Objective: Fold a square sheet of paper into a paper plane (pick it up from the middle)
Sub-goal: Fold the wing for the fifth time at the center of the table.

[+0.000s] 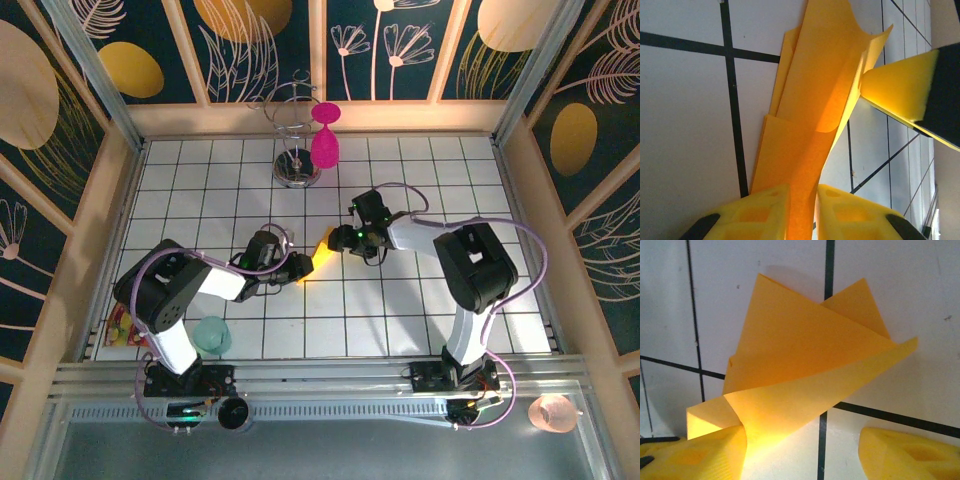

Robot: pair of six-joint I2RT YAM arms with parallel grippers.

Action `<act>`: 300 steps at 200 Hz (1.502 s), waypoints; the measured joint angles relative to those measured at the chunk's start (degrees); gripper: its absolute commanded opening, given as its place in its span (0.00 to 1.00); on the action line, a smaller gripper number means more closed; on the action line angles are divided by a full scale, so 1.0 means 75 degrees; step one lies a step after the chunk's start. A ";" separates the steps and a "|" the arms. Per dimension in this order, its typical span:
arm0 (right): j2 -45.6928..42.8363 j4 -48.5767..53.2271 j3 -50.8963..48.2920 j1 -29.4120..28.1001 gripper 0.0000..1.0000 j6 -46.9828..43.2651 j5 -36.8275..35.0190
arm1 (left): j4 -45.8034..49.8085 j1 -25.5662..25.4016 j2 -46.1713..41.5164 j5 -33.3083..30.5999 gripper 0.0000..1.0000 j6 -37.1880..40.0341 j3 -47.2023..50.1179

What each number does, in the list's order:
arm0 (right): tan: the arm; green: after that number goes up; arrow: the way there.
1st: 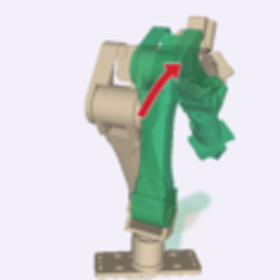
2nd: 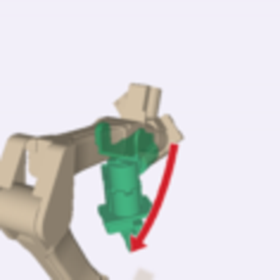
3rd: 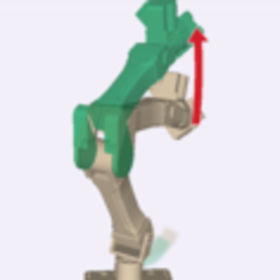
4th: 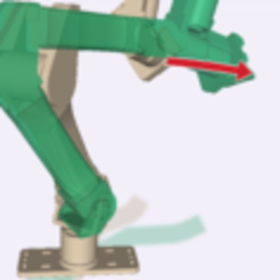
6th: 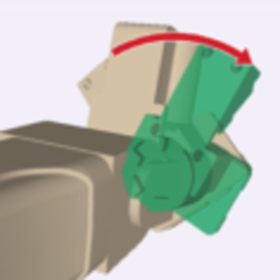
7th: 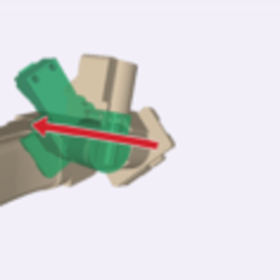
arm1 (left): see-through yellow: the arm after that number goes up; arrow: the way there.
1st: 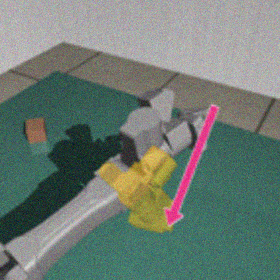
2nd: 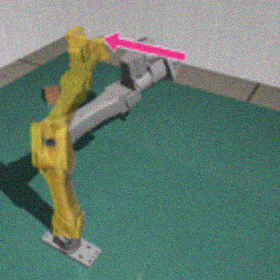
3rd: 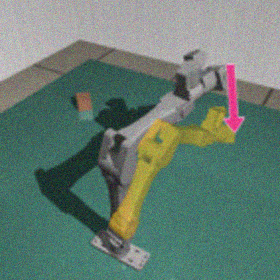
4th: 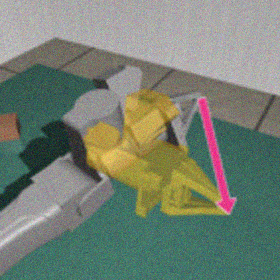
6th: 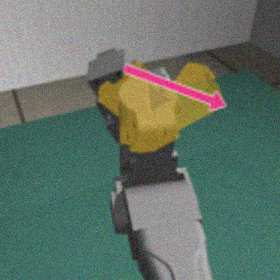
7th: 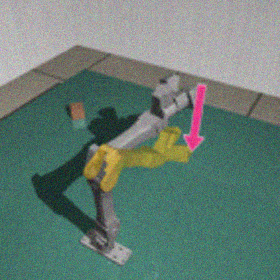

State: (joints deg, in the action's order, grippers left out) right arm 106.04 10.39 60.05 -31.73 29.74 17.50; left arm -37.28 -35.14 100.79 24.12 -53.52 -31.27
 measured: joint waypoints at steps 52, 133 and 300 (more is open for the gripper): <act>0.0303 0.0740 0.0554 -0.0169 0.63 0.0262 -0.0455 | 0.0184 -0.0017 -0.0361 0.0073 0.34 -0.0020 0.0015; 0.0391 0.0918 0.0694 -0.0184 0.62 0.0318 -0.0501 | 0.1241 -0.0067 -0.1151 -0.0533 0.48 0.0726 0.0015; 0.0551 0.1236 0.0944 -0.0184 0.62 0.0405 -0.0504 | 0.2713 -0.0568 -0.0860 -0.1422 0.40 0.1918 -0.0592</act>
State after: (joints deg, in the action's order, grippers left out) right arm 110.17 19.66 67.13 -33.10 32.77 13.72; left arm -16.93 -39.40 94.35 13.45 -39.13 -35.70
